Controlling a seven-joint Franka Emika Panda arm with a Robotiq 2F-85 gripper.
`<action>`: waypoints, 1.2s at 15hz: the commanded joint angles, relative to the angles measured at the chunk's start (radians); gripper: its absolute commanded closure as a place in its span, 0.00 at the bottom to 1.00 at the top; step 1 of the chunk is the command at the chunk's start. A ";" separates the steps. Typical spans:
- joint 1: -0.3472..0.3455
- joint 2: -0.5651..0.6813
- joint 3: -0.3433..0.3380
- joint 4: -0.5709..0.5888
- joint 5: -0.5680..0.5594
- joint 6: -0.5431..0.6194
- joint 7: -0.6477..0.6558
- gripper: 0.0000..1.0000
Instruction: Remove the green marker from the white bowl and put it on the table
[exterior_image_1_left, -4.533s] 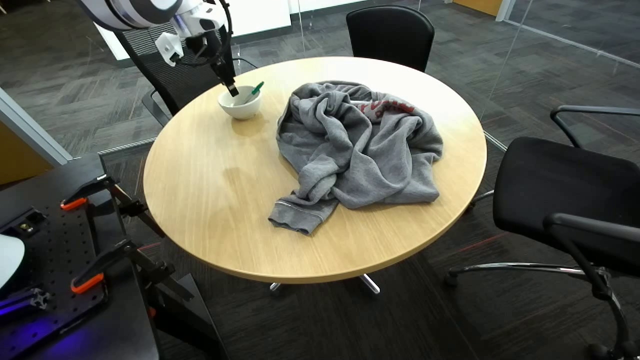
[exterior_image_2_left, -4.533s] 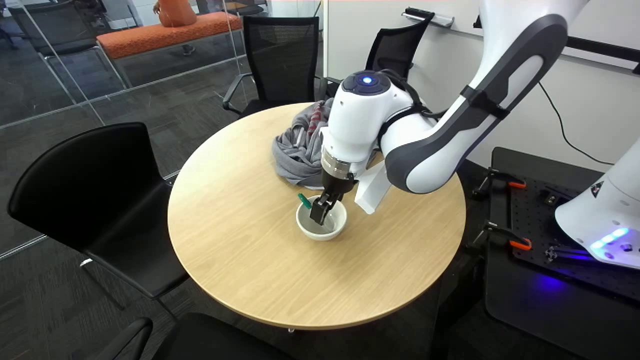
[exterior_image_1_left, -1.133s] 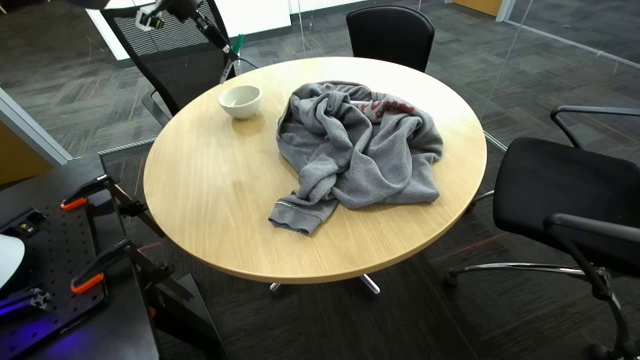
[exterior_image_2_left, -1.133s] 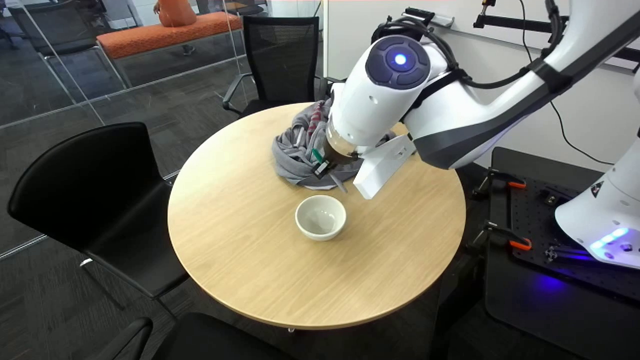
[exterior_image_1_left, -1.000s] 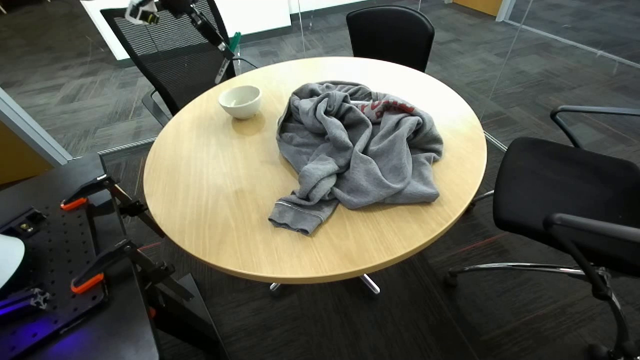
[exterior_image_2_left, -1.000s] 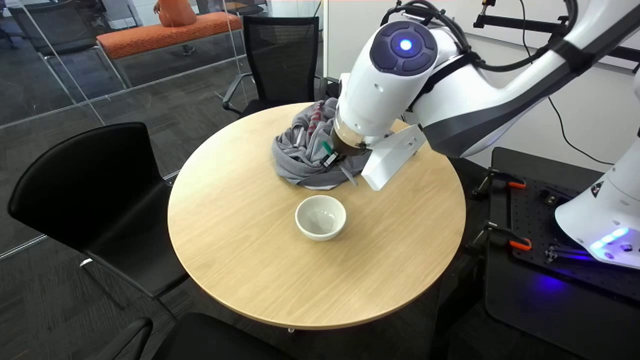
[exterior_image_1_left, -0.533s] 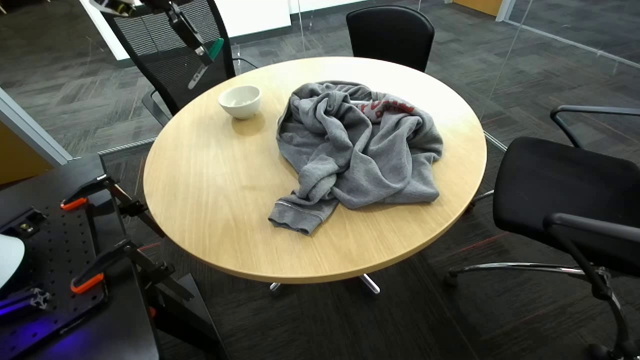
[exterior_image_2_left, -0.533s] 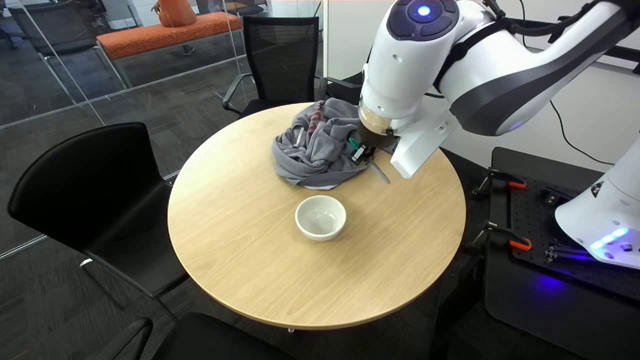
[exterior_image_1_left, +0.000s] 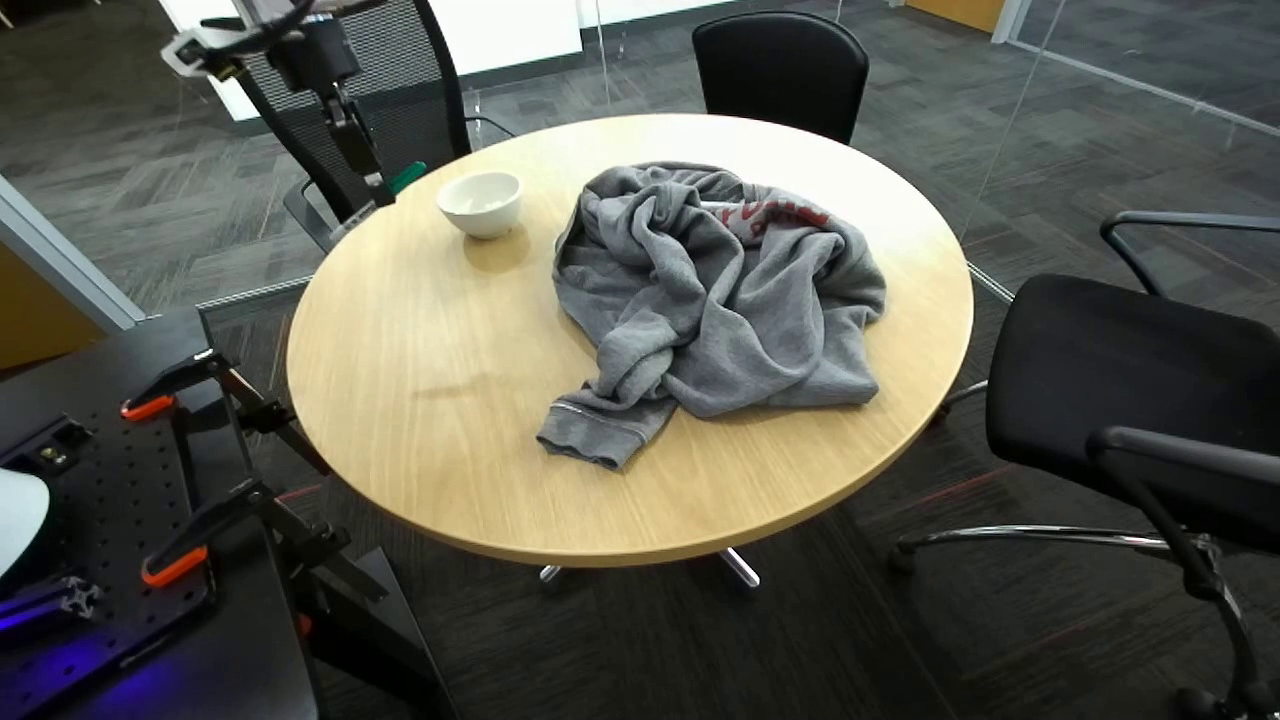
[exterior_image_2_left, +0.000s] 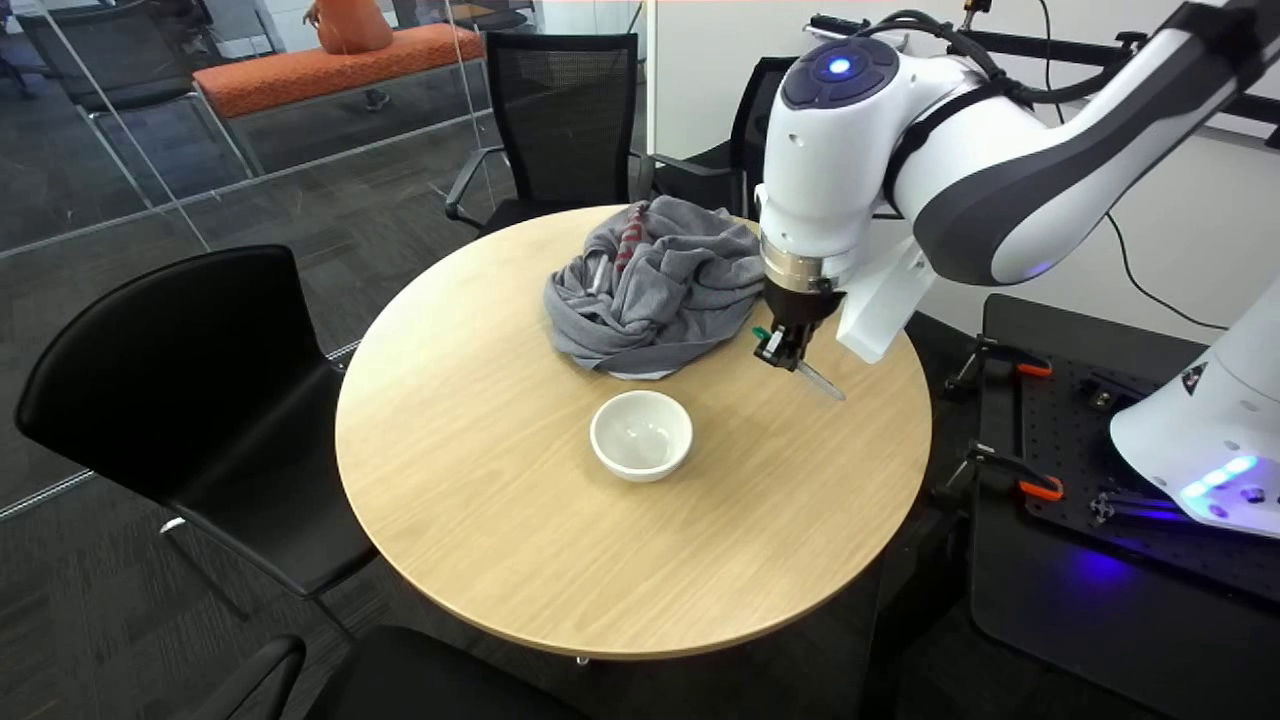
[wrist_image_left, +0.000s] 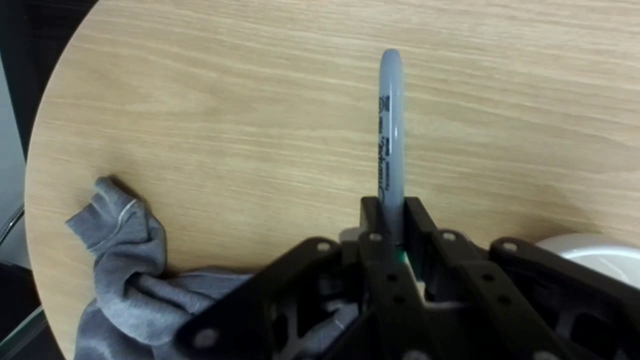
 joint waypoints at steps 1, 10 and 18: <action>-0.068 0.018 0.032 -0.027 0.074 0.049 -0.113 0.96; -0.113 0.196 0.005 0.008 0.174 0.222 -0.204 0.96; -0.136 0.322 0.013 0.085 0.381 0.192 -0.383 0.96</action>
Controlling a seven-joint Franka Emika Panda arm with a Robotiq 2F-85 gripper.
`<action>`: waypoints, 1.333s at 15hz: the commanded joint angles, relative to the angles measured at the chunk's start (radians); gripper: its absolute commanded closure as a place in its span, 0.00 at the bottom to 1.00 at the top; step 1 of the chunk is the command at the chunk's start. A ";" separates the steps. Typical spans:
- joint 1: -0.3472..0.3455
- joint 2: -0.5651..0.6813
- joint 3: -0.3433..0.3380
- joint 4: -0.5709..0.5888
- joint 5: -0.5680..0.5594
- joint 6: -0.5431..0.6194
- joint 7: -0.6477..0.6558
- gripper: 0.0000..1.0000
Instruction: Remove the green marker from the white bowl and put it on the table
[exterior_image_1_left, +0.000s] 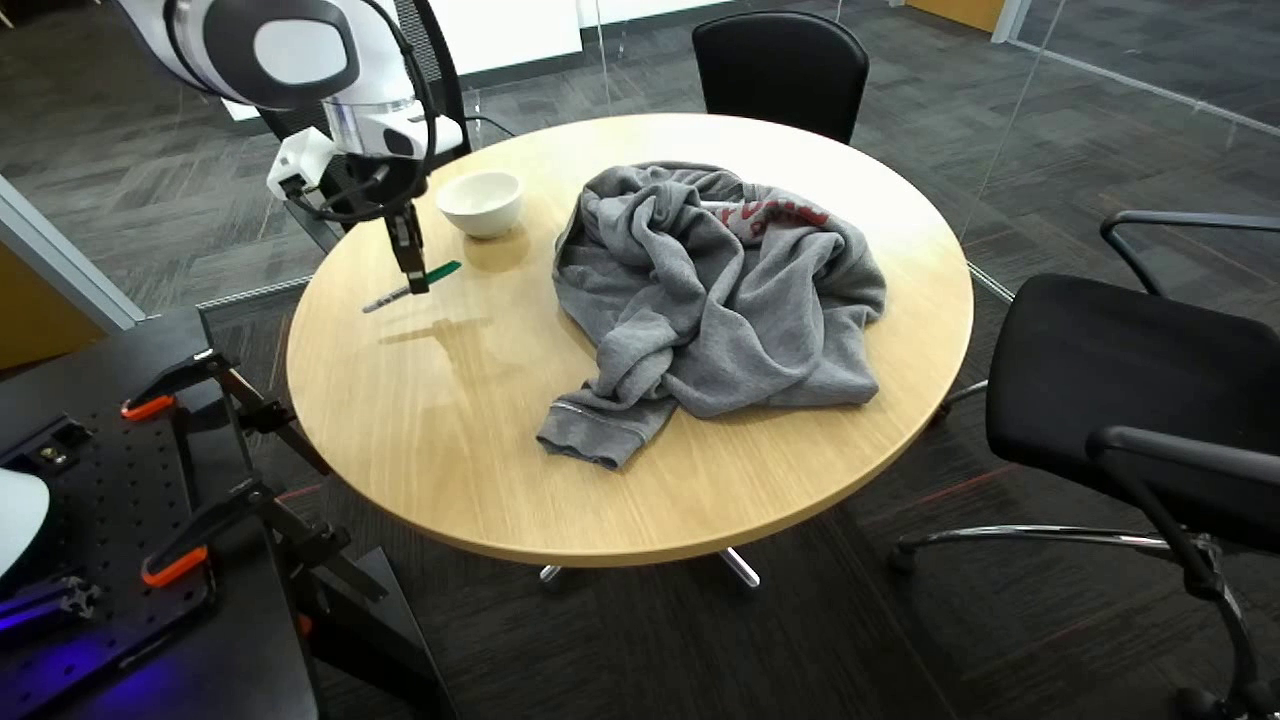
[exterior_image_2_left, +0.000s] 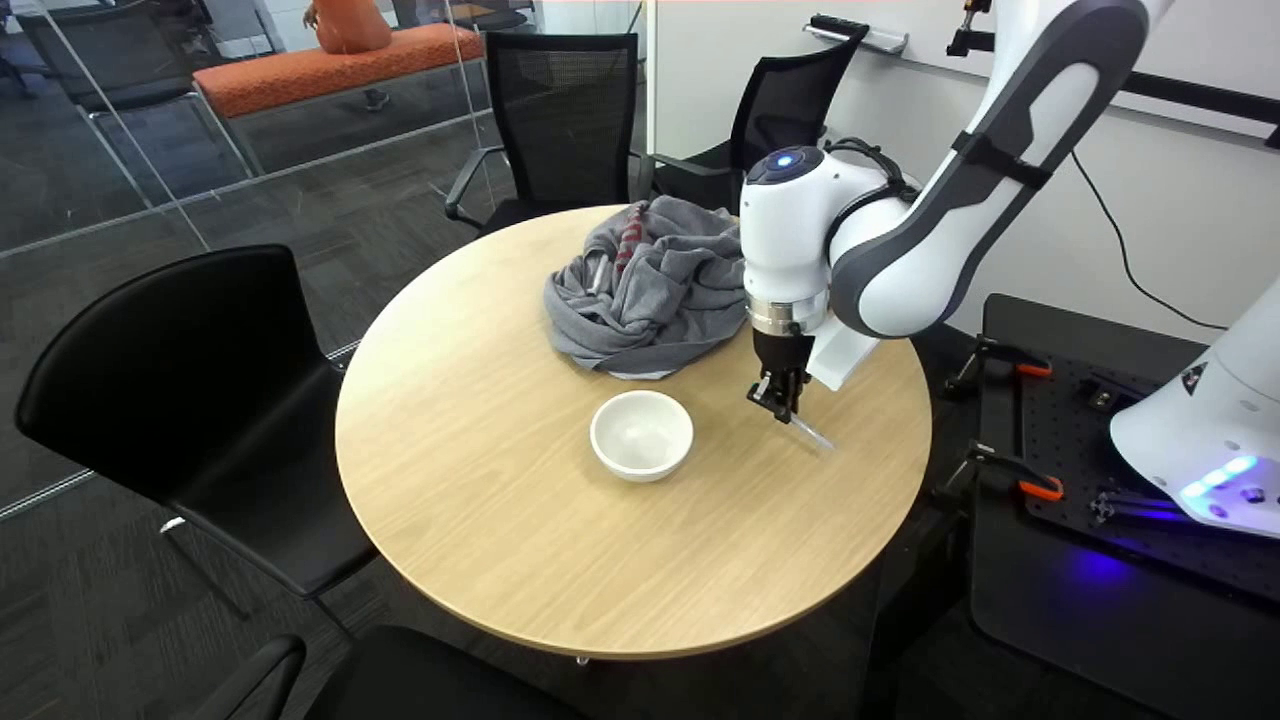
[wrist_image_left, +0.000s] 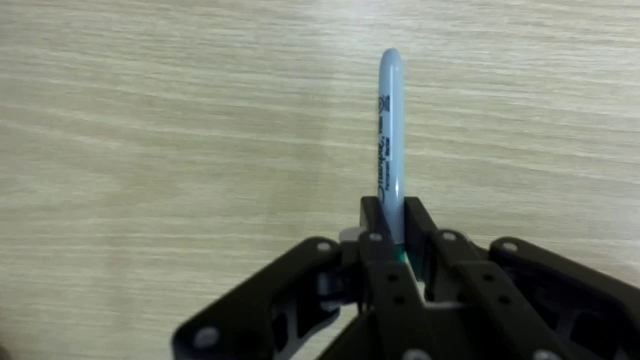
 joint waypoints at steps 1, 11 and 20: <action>-0.014 0.045 0.006 0.055 0.077 -0.027 -0.083 0.96; 0.034 -0.010 -0.025 0.021 0.099 -0.018 -0.065 0.08; 0.129 -0.258 -0.065 -0.130 -0.045 -0.003 0.122 0.00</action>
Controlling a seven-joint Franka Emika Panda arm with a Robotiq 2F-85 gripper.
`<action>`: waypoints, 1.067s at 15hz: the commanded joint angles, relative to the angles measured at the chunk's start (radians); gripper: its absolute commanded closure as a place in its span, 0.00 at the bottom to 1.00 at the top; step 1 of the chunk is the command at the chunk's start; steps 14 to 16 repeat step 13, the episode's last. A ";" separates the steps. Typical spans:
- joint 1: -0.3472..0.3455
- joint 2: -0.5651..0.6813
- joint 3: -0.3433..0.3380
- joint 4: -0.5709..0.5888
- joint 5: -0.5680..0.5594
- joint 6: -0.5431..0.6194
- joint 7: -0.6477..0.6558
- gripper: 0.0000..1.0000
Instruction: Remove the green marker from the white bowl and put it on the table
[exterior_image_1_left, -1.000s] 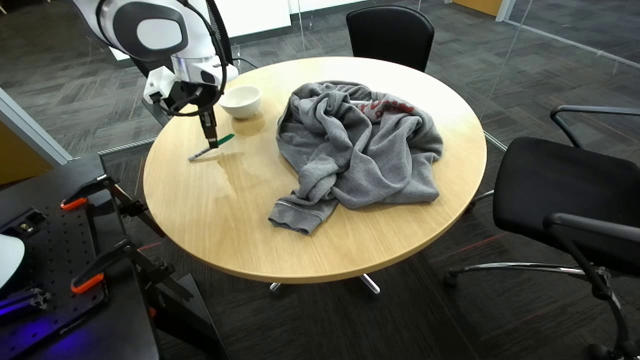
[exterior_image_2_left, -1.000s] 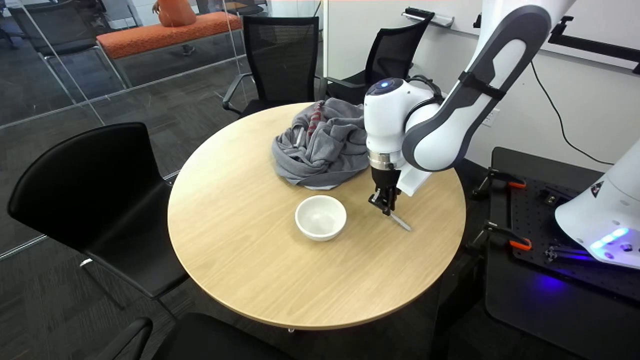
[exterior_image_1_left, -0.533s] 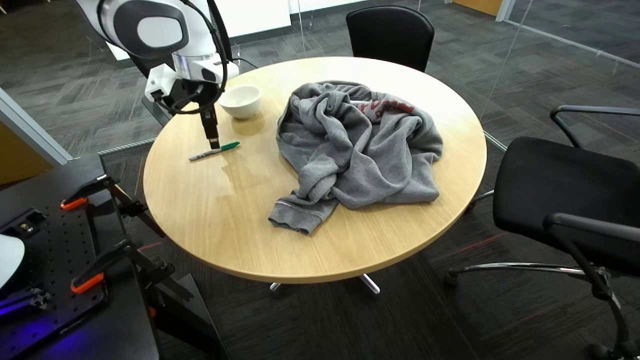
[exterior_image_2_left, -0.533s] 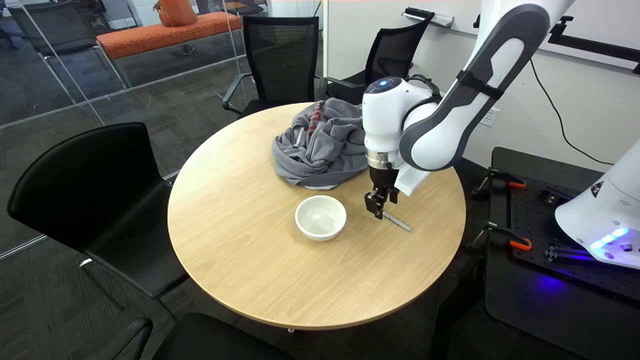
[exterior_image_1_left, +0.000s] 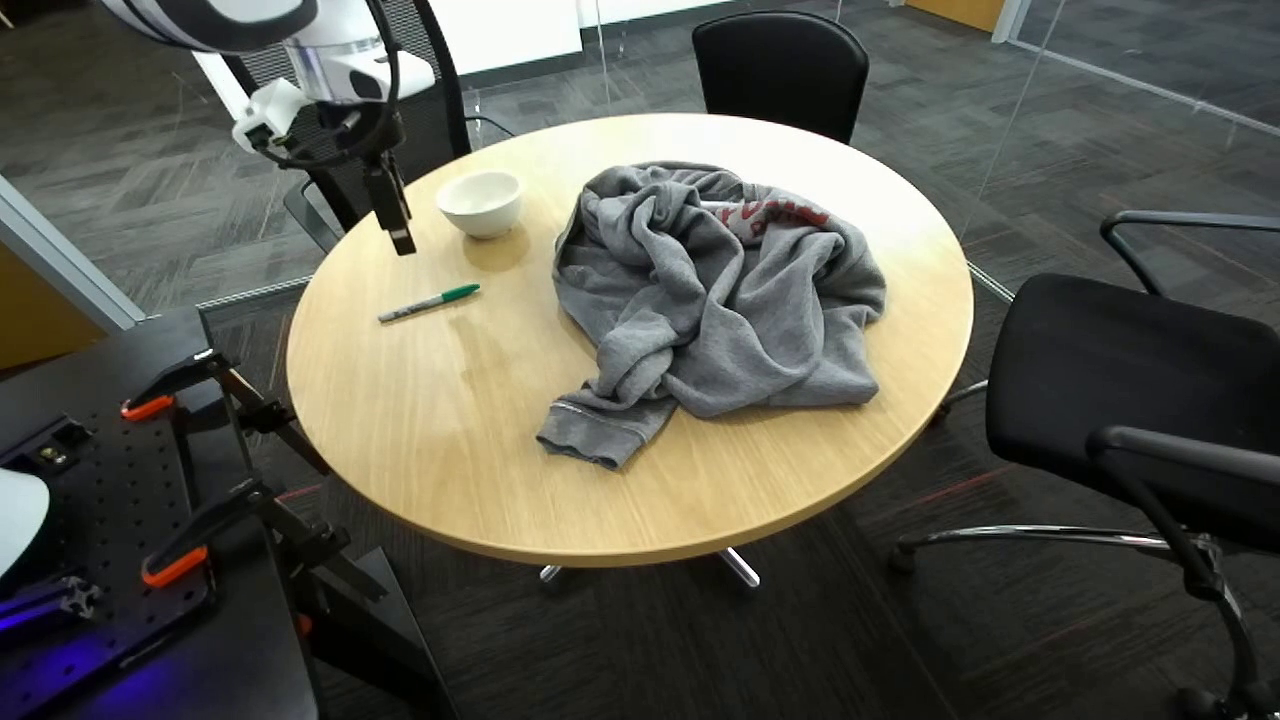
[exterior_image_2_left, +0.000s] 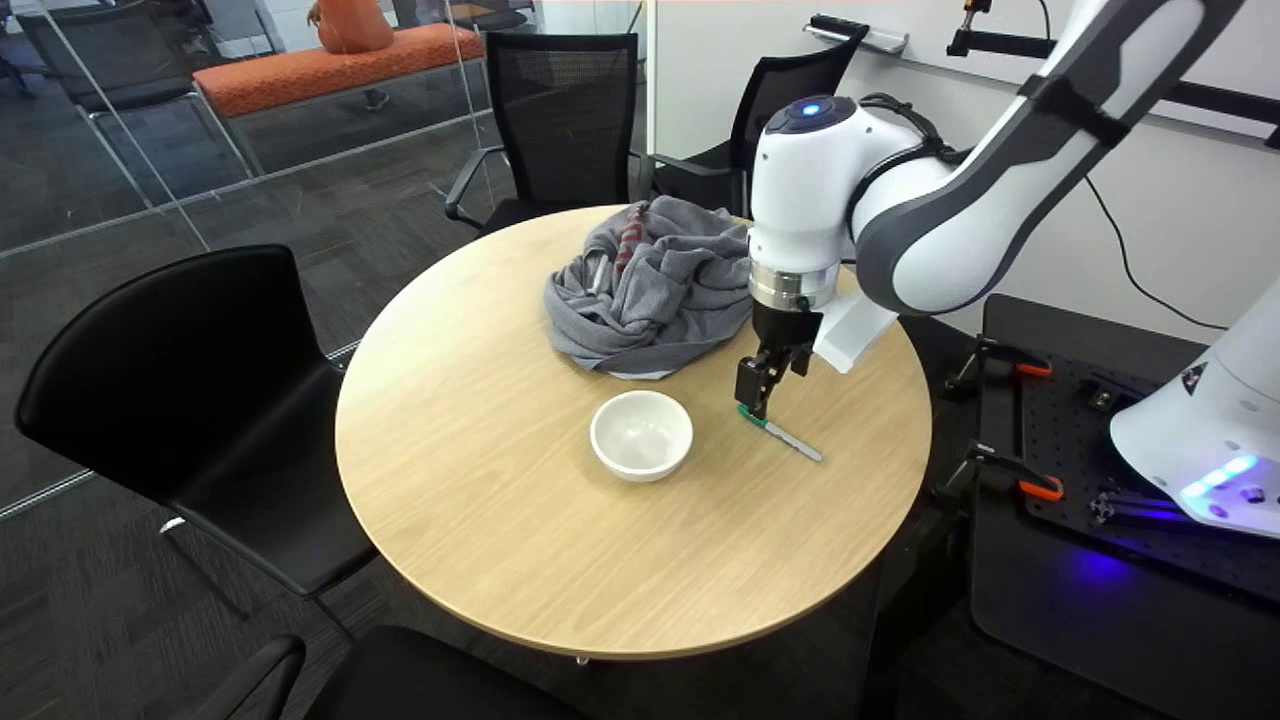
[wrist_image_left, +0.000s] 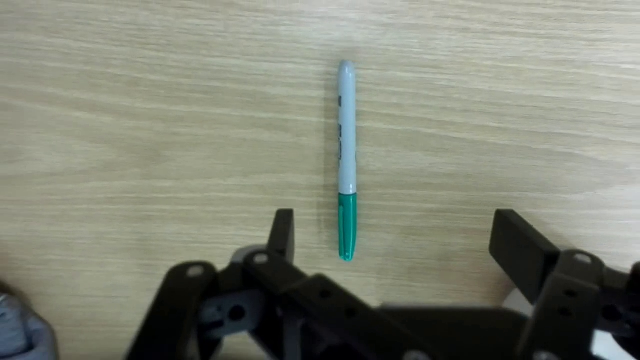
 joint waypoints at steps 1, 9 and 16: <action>0.032 -0.139 -0.013 -0.093 -0.089 -0.004 0.115 0.00; -0.016 -0.178 0.040 -0.109 -0.147 -0.002 0.164 0.00; -0.016 -0.178 0.040 -0.111 -0.147 -0.002 0.164 0.00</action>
